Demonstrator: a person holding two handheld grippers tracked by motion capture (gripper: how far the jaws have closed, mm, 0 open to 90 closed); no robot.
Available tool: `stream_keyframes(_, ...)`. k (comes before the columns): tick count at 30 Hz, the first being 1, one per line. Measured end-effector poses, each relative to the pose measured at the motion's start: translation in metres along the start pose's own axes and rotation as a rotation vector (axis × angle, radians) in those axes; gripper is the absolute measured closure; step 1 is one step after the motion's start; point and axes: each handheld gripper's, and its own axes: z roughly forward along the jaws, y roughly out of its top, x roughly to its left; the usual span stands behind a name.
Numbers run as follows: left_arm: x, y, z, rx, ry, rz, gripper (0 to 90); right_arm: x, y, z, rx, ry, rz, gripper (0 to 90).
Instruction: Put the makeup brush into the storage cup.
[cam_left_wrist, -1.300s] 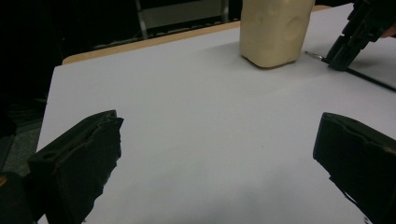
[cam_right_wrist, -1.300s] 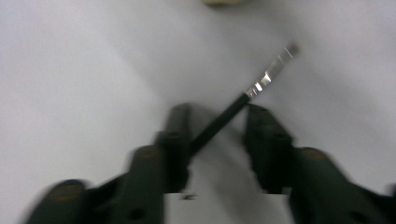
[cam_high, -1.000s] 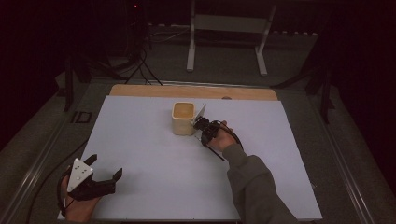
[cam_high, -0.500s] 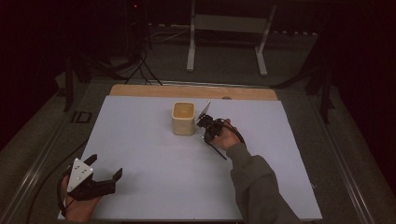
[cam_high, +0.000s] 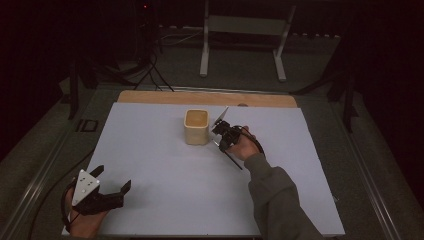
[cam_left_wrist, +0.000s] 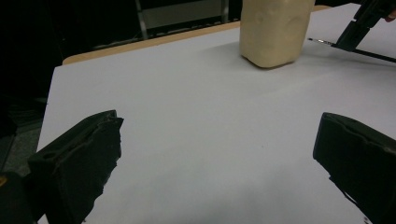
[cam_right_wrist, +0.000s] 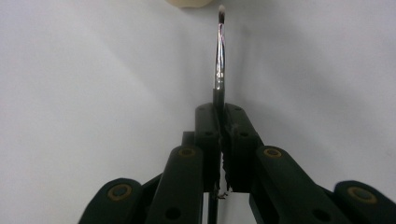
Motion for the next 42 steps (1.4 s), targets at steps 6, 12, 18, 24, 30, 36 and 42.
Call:
stream_keyframes(6,0.000,0.000,0.000,0.000,0.000,-0.001,1.9,-0.001,-0.001,-0.004,-0.020,0.001,0.011,85.1)
stream_keyframes(12,0.000,0.000,0.000,-0.001,0.000,0.000,1.9,-0.003,-0.002,-0.010,-0.047,0.003,0.019,85.1)
stream_keyframes(18,0.000,0.000,0.000,0.000,-0.001,0.000,1.9,-0.005,-0.003,-0.016,-0.076,0.007,0.034,85.1)
stream_keyframes(24,0.000,0.000,0.001,0.001,-0.002,-0.002,1.9,-0.007,-0.004,-0.021,-0.108,0.001,0.044,85.0)
stream_keyframes(30,0.000,0.000,0.001,0.000,-0.003,-0.002,1.9,-0.008,-0.005,-0.024,-0.123,-0.001,0.043,85.1)
stream_keyframes(36,0.000,0.000,0.001,0.001,-0.004,-0.002,1.9,-0.008,-0.006,-0.029,-0.151,0.001,0.053,85.1)
stream_keyframes(42,0.000,0.000,0.001,0.000,-0.003,-0.001,1.9,-0.009,-0.007,-0.034,-0.187,0.005,0.061,85.1)
